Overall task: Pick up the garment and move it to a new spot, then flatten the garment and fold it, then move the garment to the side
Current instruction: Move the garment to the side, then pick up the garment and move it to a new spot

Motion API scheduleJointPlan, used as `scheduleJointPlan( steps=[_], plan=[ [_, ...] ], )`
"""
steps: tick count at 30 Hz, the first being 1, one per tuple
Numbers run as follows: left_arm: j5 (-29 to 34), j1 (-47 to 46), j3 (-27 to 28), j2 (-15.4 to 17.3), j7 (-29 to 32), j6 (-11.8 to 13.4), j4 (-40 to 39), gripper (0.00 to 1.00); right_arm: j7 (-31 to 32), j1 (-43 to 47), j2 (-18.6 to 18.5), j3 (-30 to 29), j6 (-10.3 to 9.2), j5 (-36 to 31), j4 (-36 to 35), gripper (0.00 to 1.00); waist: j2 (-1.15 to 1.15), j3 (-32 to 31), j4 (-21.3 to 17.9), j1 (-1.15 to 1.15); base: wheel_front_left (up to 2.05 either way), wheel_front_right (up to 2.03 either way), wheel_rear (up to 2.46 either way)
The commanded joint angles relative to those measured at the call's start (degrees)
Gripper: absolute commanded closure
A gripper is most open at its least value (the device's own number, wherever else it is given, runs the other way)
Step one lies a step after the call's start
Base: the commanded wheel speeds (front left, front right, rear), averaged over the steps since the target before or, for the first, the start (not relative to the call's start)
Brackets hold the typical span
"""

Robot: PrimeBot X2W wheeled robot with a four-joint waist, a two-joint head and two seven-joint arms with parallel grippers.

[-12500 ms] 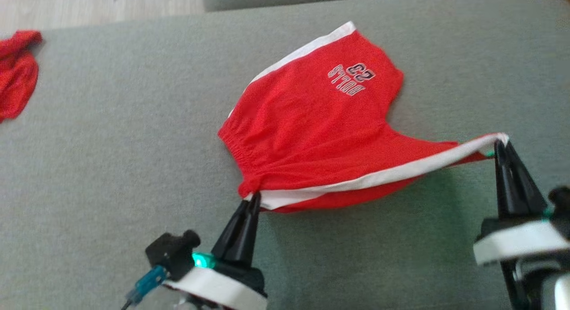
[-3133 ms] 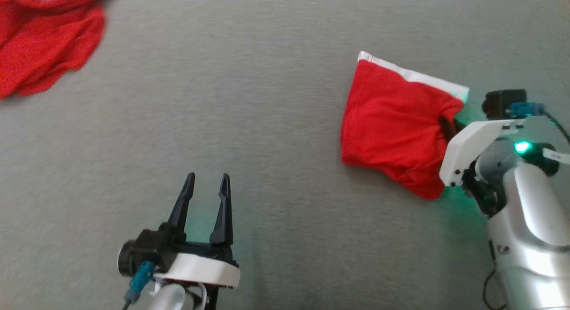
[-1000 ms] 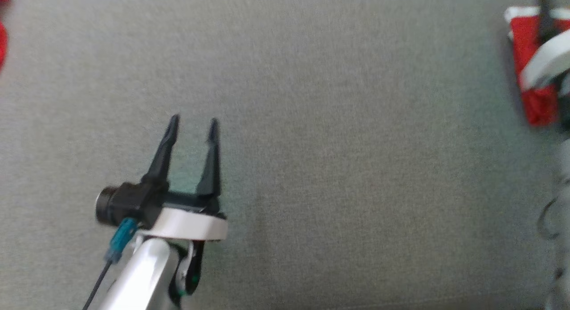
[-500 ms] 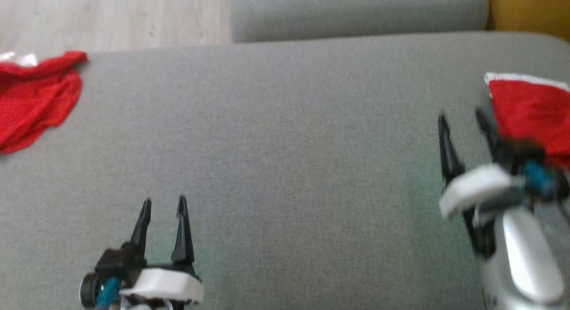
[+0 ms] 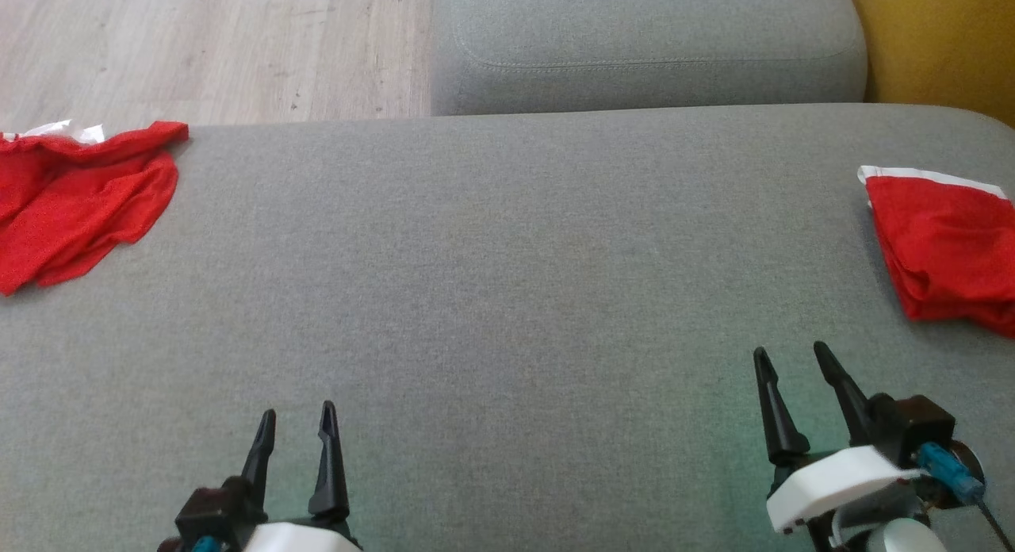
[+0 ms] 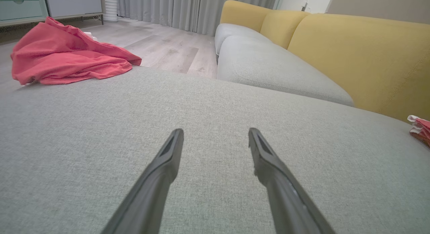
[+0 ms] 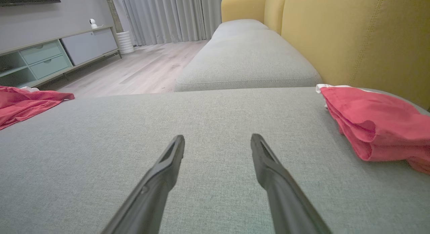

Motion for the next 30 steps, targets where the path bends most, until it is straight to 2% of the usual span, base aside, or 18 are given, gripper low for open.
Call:
scheduleJointPlan(
  steps=[1, 11, 15, 18, 25, 30],
  plan=[
    [-0.28, -1.84, 1.5, 0.21, -0.86, -0.03, -1.52, 0.0, -0.73, -2.09, -0.26, 1.54, -0.04, 0.13, -2.56, 0.0, 0.0, 0.04, -0.02, 0.01, 0.0, 0.0, 0.0],
    [-0.43, -2.34, 1.05, 0.42, -0.56, 0.03, -1.7, 0.0, -0.53, -1.61, -0.25, 1.43, -0.04, -0.26, -3.83, 0.0, 0.0, 0.28, 0.69, 0.01, 0.0, 0.0, 0.0],
    [-0.34, -2.79, 0.59, 0.24, -0.38, 0.03, -1.68, 0.0, -0.51, -1.16, -0.25, 1.27, -0.04, -0.29, -4.08, 0.0, 0.0, 0.33, 2.56, 0.01, 0.0, 0.0, 0.0],
    [-0.27, -3.07, 0.42, 0.13, -0.31, 0.14, -1.77, 0.0, -0.39, -0.66, -0.25, 1.01, -0.04, -0.29, -4.54, 0.0, 0.0, 0.19, 5.98, 0.01, 0.0, 0.0, 0.0],
    [0.0, -3.17, 0.85, 1.45, -0.01, 0.53, -2.45, 0.0, -0.43, -0.15, -0.25, 1.62, -0.04, 0.28, -5.26, 0.0, 0.0, -0.35, 19.08, 0.01, 0.0, 0.0, 0.0],
    [-0.08, -2.44, 1.4, 2.47, 0.37, 1.14, -3.84, 0.0, -0.35, -0.69, -0.25, 3.55, -0.04, 0.82, -5.09, 0.0, 0.0, -0.76, 26.84, 0.01, 0.0, 0.0, 0.0]
  ],
)
